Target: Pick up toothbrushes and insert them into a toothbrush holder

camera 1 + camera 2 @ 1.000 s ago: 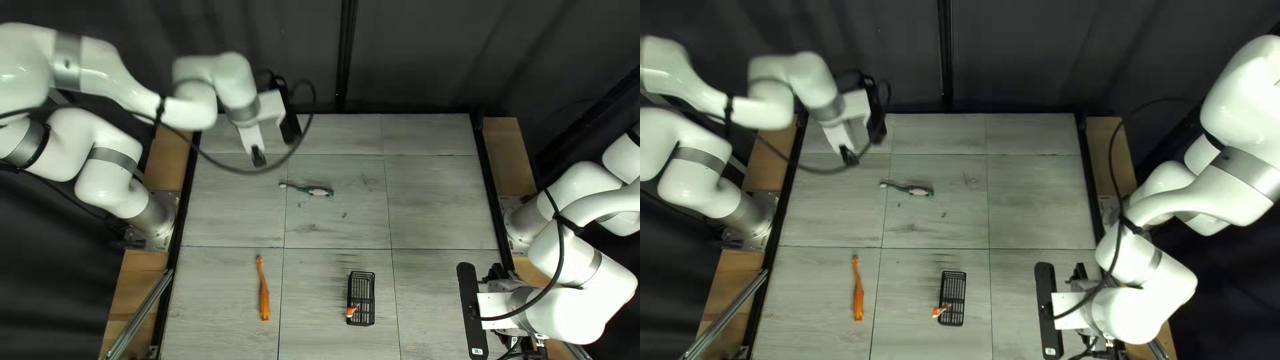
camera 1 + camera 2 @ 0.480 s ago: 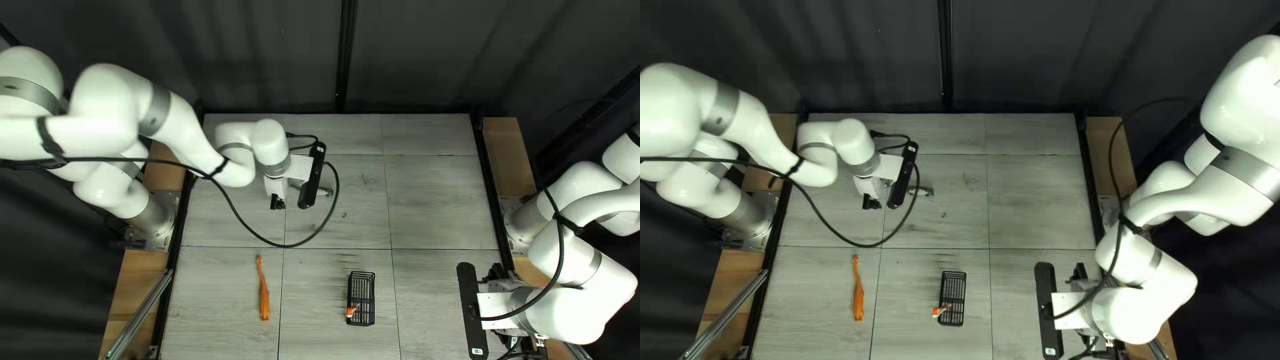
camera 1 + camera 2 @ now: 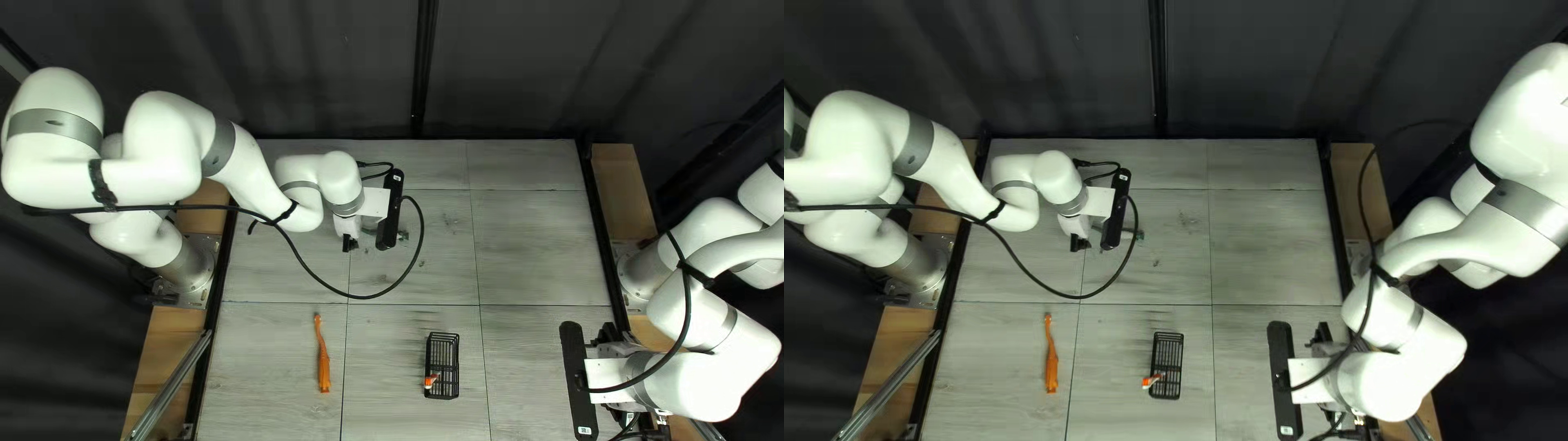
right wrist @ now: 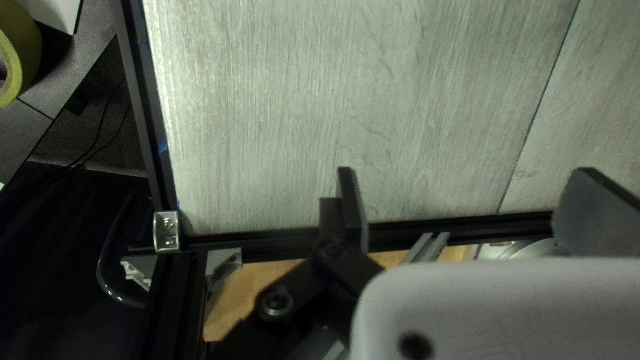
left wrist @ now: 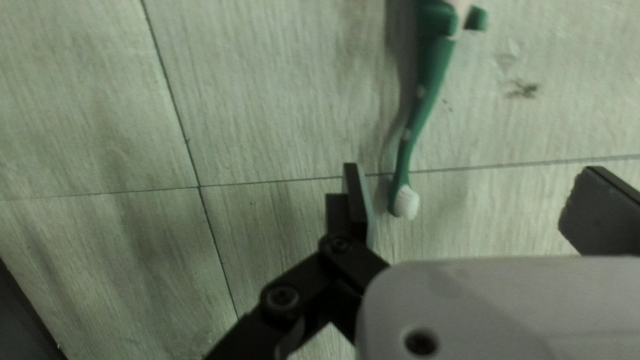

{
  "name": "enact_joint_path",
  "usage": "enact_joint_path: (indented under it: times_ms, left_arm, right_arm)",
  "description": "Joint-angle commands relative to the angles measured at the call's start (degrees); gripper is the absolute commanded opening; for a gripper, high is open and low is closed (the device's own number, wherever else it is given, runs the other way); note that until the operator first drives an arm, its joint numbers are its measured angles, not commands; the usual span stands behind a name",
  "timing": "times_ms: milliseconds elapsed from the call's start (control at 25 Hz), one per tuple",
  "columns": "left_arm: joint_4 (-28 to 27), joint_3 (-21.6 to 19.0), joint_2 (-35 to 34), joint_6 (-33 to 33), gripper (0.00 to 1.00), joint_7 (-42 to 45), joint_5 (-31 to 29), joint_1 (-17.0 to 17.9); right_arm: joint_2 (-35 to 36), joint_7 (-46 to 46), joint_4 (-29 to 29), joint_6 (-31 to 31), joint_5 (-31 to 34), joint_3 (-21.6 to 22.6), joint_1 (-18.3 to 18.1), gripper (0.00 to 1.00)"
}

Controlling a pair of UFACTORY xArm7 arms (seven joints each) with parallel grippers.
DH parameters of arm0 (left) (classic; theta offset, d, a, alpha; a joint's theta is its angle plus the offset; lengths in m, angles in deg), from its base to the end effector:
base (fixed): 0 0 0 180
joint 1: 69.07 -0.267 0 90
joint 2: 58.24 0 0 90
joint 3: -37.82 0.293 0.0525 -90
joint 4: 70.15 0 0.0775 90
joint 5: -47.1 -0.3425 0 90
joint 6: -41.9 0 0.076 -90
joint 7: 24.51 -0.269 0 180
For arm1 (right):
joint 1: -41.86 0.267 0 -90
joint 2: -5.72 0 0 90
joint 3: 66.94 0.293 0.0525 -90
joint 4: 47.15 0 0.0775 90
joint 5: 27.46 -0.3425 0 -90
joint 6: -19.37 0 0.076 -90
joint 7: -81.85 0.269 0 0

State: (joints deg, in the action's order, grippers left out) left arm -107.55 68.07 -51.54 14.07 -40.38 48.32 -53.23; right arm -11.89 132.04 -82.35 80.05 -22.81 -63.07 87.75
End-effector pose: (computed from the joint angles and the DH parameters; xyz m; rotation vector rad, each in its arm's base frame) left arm 0.4049 0.1153 0.0390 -3.0767 0.0183 -0.0794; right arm 0.2215 0.2315 0.1407 2.9783 0.0485 -0.0323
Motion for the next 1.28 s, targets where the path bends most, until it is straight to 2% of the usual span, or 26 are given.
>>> enact_joint_path:
  times_ms: [40, 240, 320, 600, 1000, 1080, 1120, 1160, 1200, 1280]
  left_arm:
    - [-4.74, -1.25, 3.38, -1.16, 1.00, 0.57, 1.82, 0.37]
    - [-12.03, -3.82, 8.82, -2.71, 1.00, -1.16, 6.34, -0.95]
    - [-13.32, -4.51, 9.86, -2.60, 1.00, -1.78, 7.29, -1.27]
    - [-14.00, -7.16, 13.20, 1.36, 1.00, -4.36, 11.32, -3.01]
    - [-14.46, -7.65, 15.65, 3.13, 1.00, -5.12, 12.54, -4.29]
    - [-14.66, -7.70, 15.97, 2.87, 0.94, -5.20, 12.67, -4.49]
    - [-14.68, -7.64, 15.97, 2.73, 0.84, -5.15, 12.62, -4.48]
    - [-14.54, -7.54, 15.90, 2.83, 0.60, -5.07, 12.46, -4.37]
    - [-14.26, -7.28, 15.77, 2.99, 0.00, -4.80, 11.99, -3.98]
    - [-13.83, -6.96, 15.61, 3.42, 0.00, -4.70, 11.22, -3.47]
  right_arm:
    - [0.00, 0.00, 0.00, 0.00, 0.00, 0.00, 0.00, 1.00]
    - [0.00, 0.00, 0.00, 0.00, 0.00, 0.00, 0.00, 1.00]
    - [0.00, 0.00, 0.00, 0.00, 0.00, 0.00, 0.00, 1.00]
    - [0.00, 0.00, 0.00, 0.00, 0.00, 0.00, 0.00, 1.00]
    - [0.00, 0.00, 0.00, 0.00, 0.00, 0.00, 0.00, 1.00]
    - [0.00, 0.00, 0.00, 0.00, 0.00, 0.00, 0.00, 1.00]
    - [0.00, 0.00, 0.00, 0.00, 0.00, 0.00, 0.00, 1.00]
    - [0.00, 0.00, 0.00, 0.00, 0.00, 0.00, 0.00, 1.00]
    - [0.00, 0.00, 0.00, 0.00, 0.00, 0.00, 0.00, 1.00]
    - [0.00, 0.00, 0.00, 0.00, 0.00, 0.00, 0.00, 1.00]
